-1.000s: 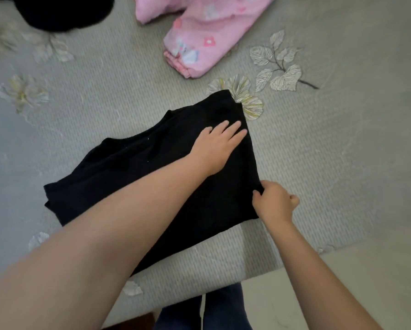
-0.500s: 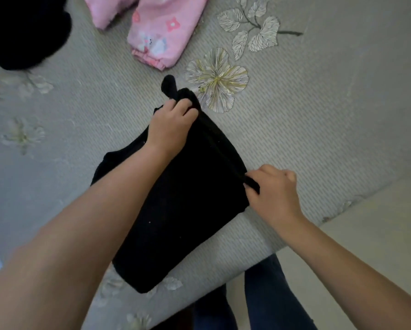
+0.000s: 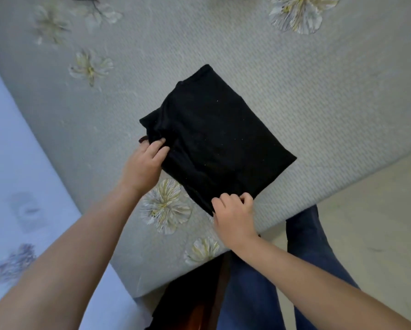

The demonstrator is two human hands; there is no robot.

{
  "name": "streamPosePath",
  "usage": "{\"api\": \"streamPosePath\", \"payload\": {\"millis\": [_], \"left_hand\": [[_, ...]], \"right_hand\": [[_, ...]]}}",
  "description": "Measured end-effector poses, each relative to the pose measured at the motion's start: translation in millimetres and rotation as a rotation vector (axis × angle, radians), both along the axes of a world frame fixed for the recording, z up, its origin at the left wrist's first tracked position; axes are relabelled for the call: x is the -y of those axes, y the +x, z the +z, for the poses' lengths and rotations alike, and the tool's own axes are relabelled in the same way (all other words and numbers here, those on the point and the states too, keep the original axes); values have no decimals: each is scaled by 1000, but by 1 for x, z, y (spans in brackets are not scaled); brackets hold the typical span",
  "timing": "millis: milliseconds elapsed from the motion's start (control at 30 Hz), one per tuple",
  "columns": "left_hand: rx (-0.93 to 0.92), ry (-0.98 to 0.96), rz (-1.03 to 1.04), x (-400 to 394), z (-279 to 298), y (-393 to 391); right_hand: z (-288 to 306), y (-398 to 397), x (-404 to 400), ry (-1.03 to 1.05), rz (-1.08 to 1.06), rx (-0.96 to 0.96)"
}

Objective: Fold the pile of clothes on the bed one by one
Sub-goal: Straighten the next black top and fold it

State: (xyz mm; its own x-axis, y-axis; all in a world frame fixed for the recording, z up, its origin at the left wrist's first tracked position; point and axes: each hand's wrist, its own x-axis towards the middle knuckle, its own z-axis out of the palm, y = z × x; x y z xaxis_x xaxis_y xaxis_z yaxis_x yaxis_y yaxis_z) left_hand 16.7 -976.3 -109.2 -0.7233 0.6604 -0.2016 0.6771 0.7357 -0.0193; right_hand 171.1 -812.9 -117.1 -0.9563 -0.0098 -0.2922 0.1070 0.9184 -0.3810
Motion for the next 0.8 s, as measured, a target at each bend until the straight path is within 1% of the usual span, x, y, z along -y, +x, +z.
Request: {"api": "streamPosePath", "payload": {"millis": [67,100,133,167,233,267,300,367,433,533,700,733,800], "left_hand": [[147,-206,142,23,-12,17],[219,-296,225,35,-18,25],[245,-347,274,43,-22,32],[230,-339,266,48,-25,37],[140,-247,184,48,-27,45],[109,-197,137,47,-28,47],[94,-167,83,44,-30,48],[132,-184,10,36,-36,48],[152,-219,-24,28,-44,45],[128,-229,-113,17,-56,33],[143,-240,-149,7,-60,19],[121,-188,-147,2,-57,20],[52,-24,-180,-11,-50,24]], "right_hand": [[-11,12,19,69,-6,82],[-14,16,24,83,-43,97],[-15,18,28,97,-81,83],[-17,18,32,117,-110,49],[-20,14,39,165,-126,9],[-22,10,43,196,-110,38],[-25,6,47,216,-69,106],[-42,-1,53,202,-38,237],[-56,-7,53,214,-66,294],[-66,-15,47,244,-27,265],[-58,-17,31,255,70,210],[-52,-19,24,240,66,198],[-38,-22,-1,215,42,141]]}}
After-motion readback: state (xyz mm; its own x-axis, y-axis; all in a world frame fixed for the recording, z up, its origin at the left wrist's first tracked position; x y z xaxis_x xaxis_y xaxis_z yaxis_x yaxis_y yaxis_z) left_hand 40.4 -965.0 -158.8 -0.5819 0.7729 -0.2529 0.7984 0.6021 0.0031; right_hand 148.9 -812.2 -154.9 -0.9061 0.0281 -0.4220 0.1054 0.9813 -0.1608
